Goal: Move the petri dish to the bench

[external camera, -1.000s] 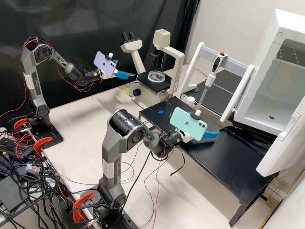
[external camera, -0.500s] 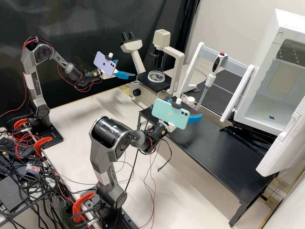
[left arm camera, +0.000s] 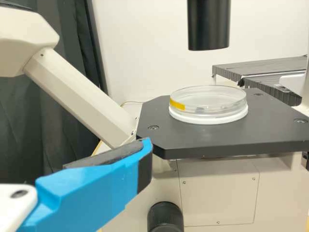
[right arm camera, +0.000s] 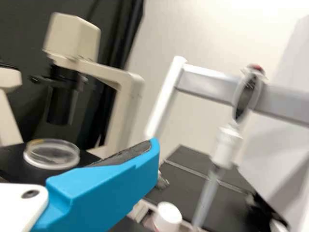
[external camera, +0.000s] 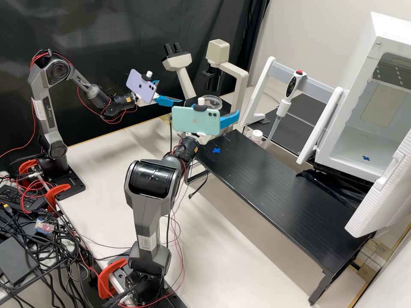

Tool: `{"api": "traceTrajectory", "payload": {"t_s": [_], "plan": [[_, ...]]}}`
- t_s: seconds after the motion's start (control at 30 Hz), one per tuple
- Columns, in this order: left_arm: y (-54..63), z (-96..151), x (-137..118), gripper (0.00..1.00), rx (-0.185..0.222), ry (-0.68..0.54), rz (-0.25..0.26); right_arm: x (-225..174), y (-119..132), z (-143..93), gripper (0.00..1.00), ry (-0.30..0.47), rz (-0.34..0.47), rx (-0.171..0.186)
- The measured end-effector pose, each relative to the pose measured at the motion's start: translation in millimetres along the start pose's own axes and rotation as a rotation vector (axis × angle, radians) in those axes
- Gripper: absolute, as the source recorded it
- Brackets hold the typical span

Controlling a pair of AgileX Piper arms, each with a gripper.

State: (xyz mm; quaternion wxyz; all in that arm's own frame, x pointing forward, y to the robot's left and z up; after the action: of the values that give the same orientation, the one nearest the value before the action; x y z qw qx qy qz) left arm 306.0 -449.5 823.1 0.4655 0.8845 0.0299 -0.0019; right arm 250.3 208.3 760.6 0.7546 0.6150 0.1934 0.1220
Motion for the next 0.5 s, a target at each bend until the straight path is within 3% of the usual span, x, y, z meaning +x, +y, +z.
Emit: {"api": "traceTrajectory", "payload": {"t_s": [0.1,0.23,0.5], "plan": [[0.0,0,0,1.00,0.000,0.000,0.000,17,-5,-15,1.00,-0.003,-0.027,0.018],[0.0,0,0,1.00,0.000,0.000,0.000,30,-16,-26,1.00,0.008,-0.078,0.009],[0.0,0,0,1.00,0.000,0.000,0.000,69,-37,-42,1.00,-0.003,-0.176,0.057]]}}
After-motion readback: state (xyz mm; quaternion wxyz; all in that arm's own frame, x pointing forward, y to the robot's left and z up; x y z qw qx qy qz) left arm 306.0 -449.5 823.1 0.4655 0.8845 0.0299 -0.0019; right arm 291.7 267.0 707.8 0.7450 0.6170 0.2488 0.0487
